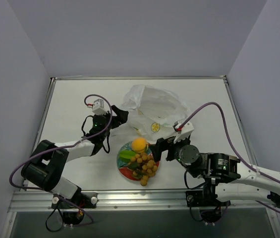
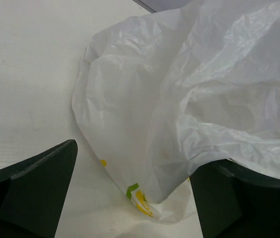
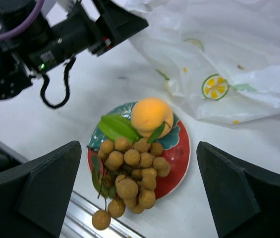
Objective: Take the fake fruits out of the plastic bag
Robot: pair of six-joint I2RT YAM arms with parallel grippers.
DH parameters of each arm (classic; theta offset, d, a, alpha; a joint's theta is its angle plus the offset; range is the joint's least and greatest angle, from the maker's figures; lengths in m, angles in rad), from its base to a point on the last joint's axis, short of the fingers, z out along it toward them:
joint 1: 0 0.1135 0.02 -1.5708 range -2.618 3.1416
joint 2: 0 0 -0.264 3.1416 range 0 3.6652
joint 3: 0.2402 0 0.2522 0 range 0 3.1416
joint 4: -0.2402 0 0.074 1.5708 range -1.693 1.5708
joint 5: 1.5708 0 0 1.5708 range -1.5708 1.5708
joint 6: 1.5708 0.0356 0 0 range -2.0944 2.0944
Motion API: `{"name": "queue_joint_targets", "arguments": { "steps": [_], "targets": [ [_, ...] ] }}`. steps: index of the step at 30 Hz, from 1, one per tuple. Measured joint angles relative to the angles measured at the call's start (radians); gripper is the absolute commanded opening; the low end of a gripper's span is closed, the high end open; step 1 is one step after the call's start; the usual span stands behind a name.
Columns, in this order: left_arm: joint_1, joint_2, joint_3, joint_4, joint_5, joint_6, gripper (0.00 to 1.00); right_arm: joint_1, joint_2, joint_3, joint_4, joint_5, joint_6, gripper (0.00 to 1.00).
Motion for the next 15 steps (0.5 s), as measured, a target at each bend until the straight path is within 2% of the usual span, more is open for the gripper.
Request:
{"name": "queue_joint_targets", "arguments": {
  "steps": [1, 2, 6, 9, 15],
  "targets": [
    [-0.001, -0.014, 0.0, -0.011, -0.003, 0.006, 0.97, 0.0, -0.013, 0.0, 0.003, 0.032, 0.004, 0.99],
    [-0.002, -0.033, -0.001, -0.024, -0.007, 0.006, 0.94, 0.0, -0.02, 0.0, 0.005, 0.06, 0.007, 0.99],
    [-0.009, -0.126, -0.021, -0.072, -0.024, 0.012, 0.94, 0.0, -0.027, 0.0, 0.017, 0.157, 0.02, 0.97],
    [-0.019, -0.23, -0.052, -0.125, -0.039, 0.027, 0.94, 0.0, -0.019, 0.0, 0.017, 0.214, 0.035, 0.92],
    [-0.037, -0.488, -0.07, -0.29, -0.082, 0.075, 0.94, -0.001, -0.069, -0.019, 0.018, 0.296, 0.075, 0.7]
  ]
}}
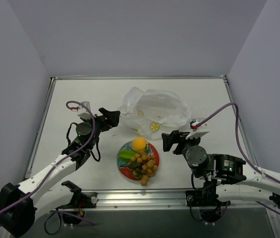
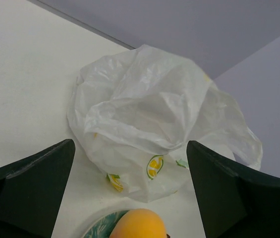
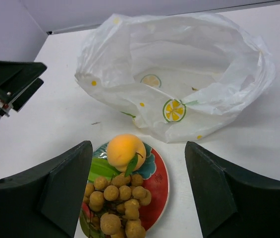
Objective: Take the fake fruits out of the plastic bag
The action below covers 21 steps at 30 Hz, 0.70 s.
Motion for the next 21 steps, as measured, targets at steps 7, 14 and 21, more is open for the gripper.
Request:
{"name": "queue_joint_targets", "arguments": {
  "steps": [7, 14, 21],
  "targets": [
    [-0.002, -0.339, 0.002, -0.307, -0.006, -0.005, 0.94, 0.0, -0.084, -0.006, 0.0, 0.051, 0.024, 1.0],
    [-0.002, -0.441, 0.238, -0.735, 0.013, 0.078, 0.94, 0.0, -0.203, -0.011, 0.0, 0.158, 0.037, 1.0],
    [-0.003, -0.49, 0.397, -0.97, -0.04, 0.23, 0.94, 0.0, -0.261, -0.02, -0.001, 0.21, 0.04, 1.0]
  ]
}}
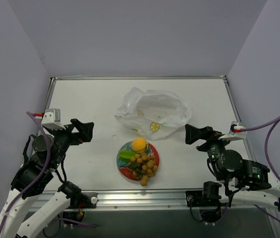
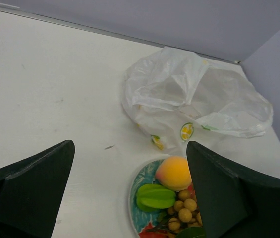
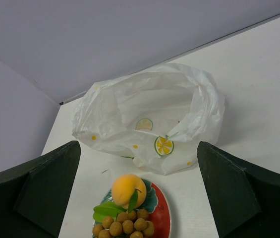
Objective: Take the fake fruits out of the plastic bag
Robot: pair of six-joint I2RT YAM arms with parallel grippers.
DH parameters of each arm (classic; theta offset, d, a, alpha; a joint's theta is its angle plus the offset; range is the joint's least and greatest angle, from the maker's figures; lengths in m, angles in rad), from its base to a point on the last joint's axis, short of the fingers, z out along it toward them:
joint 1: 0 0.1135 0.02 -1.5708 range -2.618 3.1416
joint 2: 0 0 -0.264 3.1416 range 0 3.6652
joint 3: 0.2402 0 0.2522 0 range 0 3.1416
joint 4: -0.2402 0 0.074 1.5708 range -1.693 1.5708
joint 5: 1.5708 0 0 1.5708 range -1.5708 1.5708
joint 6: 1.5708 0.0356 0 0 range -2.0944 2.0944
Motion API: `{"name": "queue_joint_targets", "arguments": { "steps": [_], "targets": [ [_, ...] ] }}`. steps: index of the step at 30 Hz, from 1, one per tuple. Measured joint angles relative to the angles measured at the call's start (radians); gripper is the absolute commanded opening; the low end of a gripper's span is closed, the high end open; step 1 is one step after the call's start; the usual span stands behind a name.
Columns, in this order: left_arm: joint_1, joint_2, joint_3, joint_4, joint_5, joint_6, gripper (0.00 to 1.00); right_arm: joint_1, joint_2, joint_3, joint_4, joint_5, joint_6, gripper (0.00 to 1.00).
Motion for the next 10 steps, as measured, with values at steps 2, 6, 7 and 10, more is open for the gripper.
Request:
{"name": "queue_joint_targets", "arguments": {
  "steps": [2, 6, 7, 10],
  "targets": [
    [0.0, -0.013, 0.013, -0.045, -0.024, 0.045, 0.94, 0.0, -0.017, -0.002, 0.0, 0.004, -0.006, 1.0],
    [0.0, -0.008, 0.032, -0.105, -0.067, 0.123, 0.94, 0.0, -0.079, -0.003, 0.0, 0.014, -0.017, 1.0],
    [0.0, -0.008, 0.033, -0.113, -0.074, 0.138, 0.94, 0.0, -0.1, -0.003, 0.0, 0.021, -0.019, 1.0],
    [0.0, -0.008, 0.033, -0.121, -0.089, 0.172, 0.94, 0.0, -0.169, -0.002, 0.0, 0.041, -0.03, 1.0]
  ]
}}
